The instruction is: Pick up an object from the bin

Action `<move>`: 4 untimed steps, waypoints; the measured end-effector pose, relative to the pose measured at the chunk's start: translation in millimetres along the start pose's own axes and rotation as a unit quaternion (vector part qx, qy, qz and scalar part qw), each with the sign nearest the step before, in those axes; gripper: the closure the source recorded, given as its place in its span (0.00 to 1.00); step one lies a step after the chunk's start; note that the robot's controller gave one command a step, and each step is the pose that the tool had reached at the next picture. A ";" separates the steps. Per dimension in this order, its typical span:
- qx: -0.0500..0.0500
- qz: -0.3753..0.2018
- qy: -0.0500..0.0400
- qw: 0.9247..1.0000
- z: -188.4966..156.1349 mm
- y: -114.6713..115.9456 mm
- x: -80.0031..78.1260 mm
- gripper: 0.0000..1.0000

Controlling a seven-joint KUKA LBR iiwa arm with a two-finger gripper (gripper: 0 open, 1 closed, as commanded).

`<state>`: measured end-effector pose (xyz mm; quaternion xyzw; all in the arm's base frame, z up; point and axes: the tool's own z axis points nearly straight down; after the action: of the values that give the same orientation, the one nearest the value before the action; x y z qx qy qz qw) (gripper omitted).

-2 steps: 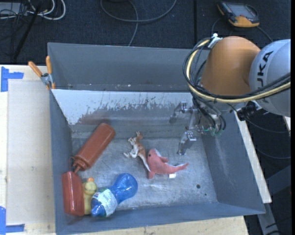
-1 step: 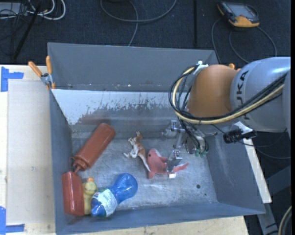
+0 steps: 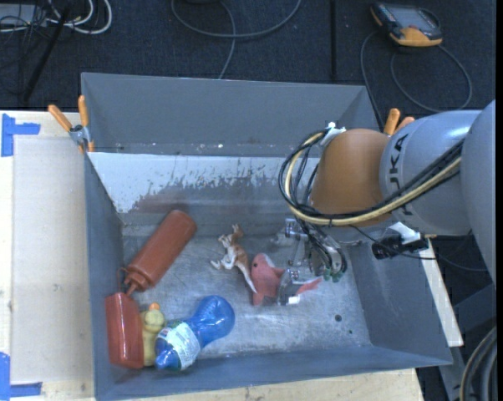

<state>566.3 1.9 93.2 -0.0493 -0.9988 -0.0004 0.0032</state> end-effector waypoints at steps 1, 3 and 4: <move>0.000 0.025 -0.003 1.000 -37.8 0.6 12.8 0.00; -0.001 0.027 -0.009 1.000 18.8 15.2 7.4 1.00; -0.001 0.027 -0.009 1.000 18.8 15.2 7.4 1.00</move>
Offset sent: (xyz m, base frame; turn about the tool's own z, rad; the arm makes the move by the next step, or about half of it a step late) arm -0.0065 0.0131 -0.0232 -0.0100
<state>560.4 17.8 74.5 -0.0763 -0.9971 -0.0006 -0.0057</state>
